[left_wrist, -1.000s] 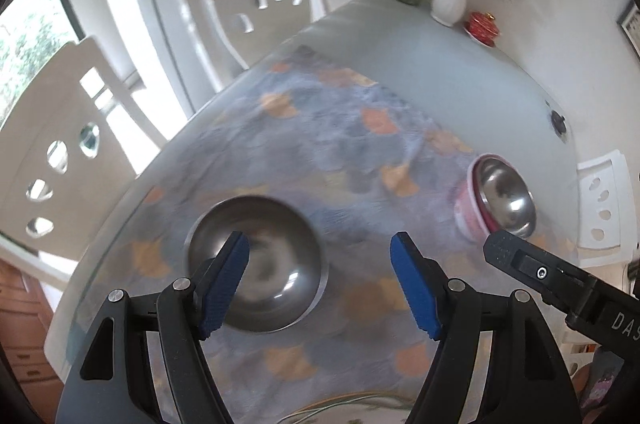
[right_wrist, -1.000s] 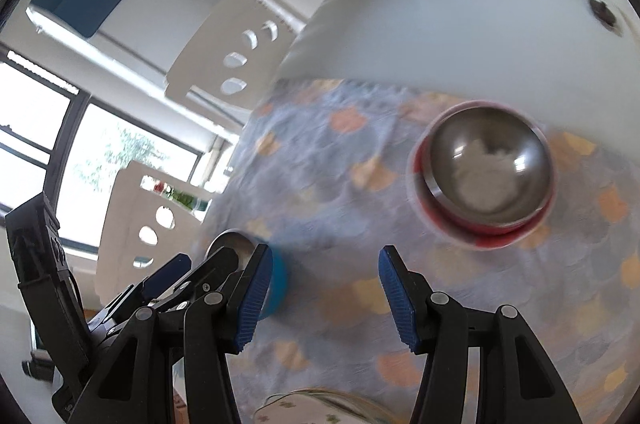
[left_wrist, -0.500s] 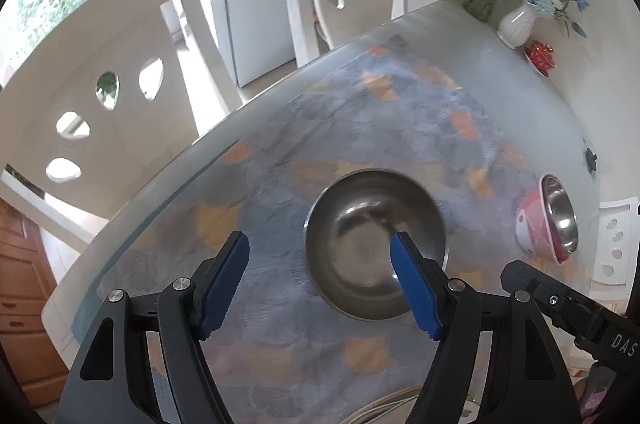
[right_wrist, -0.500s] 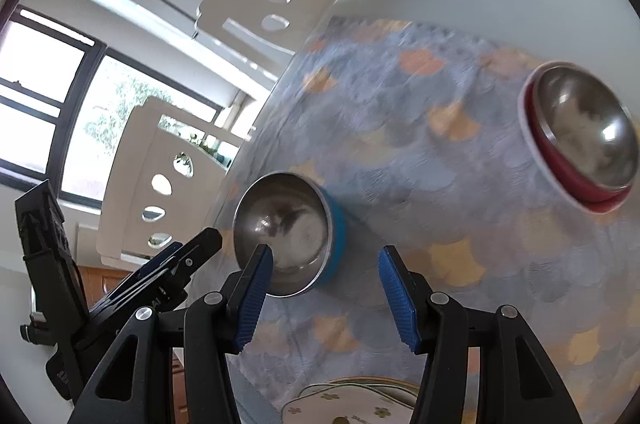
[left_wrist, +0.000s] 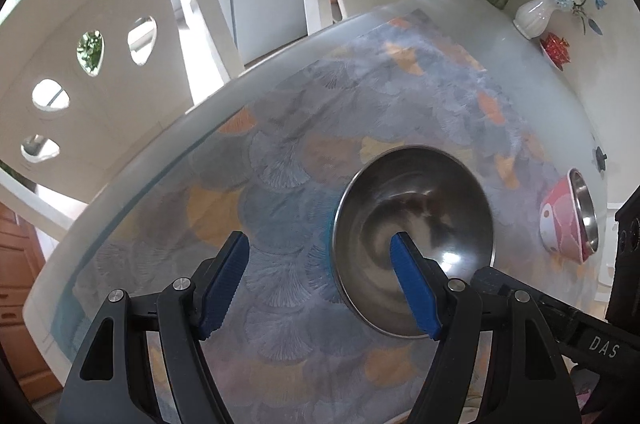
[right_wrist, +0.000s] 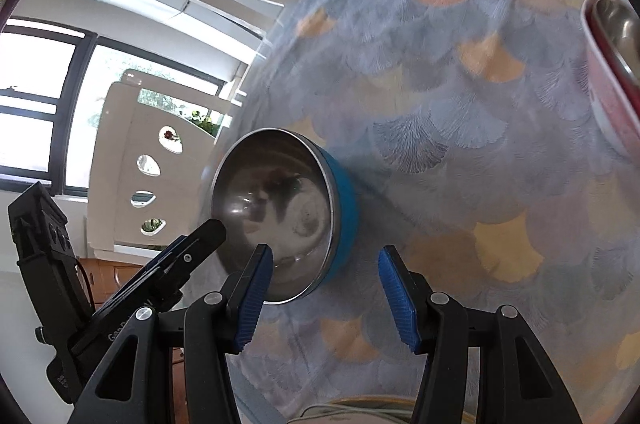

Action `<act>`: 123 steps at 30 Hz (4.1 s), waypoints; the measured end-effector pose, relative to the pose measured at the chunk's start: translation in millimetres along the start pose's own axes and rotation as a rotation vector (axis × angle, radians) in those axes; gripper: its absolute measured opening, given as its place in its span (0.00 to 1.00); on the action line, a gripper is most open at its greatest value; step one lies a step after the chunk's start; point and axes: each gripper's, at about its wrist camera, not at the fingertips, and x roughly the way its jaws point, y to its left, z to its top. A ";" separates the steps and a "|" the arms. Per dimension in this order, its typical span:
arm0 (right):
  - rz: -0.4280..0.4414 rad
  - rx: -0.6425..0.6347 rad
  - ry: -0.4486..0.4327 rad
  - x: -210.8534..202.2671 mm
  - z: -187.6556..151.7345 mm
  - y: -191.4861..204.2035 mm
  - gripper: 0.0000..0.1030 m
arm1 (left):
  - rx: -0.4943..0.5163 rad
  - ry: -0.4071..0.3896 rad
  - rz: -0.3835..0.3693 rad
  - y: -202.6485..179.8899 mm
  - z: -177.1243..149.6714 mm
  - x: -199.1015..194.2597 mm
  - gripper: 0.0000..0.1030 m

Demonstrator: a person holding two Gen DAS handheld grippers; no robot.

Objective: Organize plates and bowls
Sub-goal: 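Close the left tool on the blue-outside steel bowl rim, then lift the blue bowl with the left tool and carry it over the nested bowls, then lower the blue bowl into the nested bowls and open the left tool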

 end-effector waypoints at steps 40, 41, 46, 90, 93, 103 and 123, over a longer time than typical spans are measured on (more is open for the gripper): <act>-0.103 -0.073 -0.030 13.9 15.7 -1.8 0.16 | 0.065 0.019 -0.113 -34.1 8.0 14.9 0.13; -0.103 -0.073 -0.033 11.0 16.1 -1.1 0.16 | 0.067 0.018 -0.115 -35.6 8.7 13.1 0.13; -0.112 -0.076 -0.048 -3.3 17.4 1.0 0.16 | 0.059 0.019 -0.121 -44.7 12.0 4.6 0.13; -0.178 0.130 -0.291 -191.2 43.0 -132.8 0.16 | 0.345 -0.009 -0.283 -285.2 30.7 -11.6 0.15; -0.178 0.166 -0.296 -192.7 40.3 -152.0 0.16 | 0.364 0.006 -0.287 -298.1 26.5 -2.0 0.15; -0.175 0.224 -0.286 -180.7 41.6 -186.3 0.16 | 0.426 0.026 -0.219 -316.0 14.3 25.7 0.15; -0.206 0.276 -0.348 -182.3 35.2 -204.9 0.24 | 0.464 -0.003 -0.150 -315.9 8.9 29.9 0.16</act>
